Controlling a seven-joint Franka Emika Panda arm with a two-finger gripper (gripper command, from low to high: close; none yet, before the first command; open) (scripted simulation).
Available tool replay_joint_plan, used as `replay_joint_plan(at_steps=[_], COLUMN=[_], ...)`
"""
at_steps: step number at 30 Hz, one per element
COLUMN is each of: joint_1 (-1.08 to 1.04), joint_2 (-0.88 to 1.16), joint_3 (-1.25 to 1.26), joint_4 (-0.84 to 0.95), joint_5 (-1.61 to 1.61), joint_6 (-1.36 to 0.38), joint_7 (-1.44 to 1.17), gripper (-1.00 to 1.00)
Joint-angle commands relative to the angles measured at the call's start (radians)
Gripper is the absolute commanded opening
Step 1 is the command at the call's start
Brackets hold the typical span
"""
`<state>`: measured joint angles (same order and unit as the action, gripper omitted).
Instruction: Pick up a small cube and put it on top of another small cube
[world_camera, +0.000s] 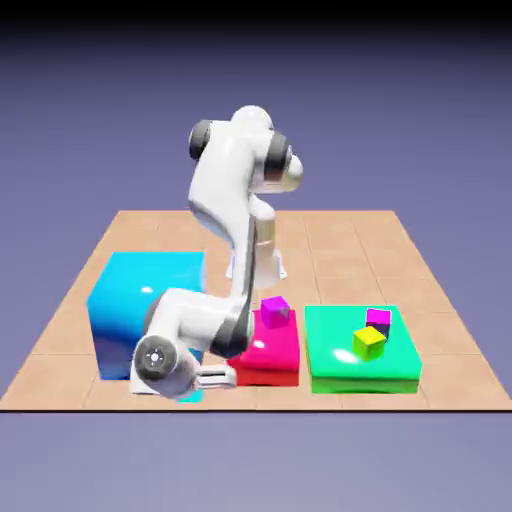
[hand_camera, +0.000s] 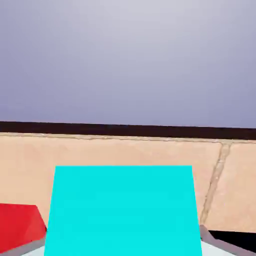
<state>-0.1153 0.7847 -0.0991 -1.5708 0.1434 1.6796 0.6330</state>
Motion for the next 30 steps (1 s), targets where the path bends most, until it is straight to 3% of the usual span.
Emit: replay_joint_plan(at_steps=[1,20,23,27,28,30], joint_1=[-0.02,-0.296,-0.319,-0.254,-0.254,-0.274], joint_2=[-0.026,-0.406,-0.407,-0.341,-0.341,-0.361], joint_3=[0.036,0.725,0.74,0.76,0.76,0.754], joint_4=[-0.026,-0.574,-0.584,-0.644,-0.644,-0.626], joint_5=[0.021,0.587,0.651,0.695,0.695,0.681], joint_6=[0.013,0.158,0.137,0.28,0.28,0.236], joint_7=[0.044,0.848,0.875,0.832,0.832,0.845], gripper=[-1.0,-1.0,-1.0,-1.0,1.0,1.0])
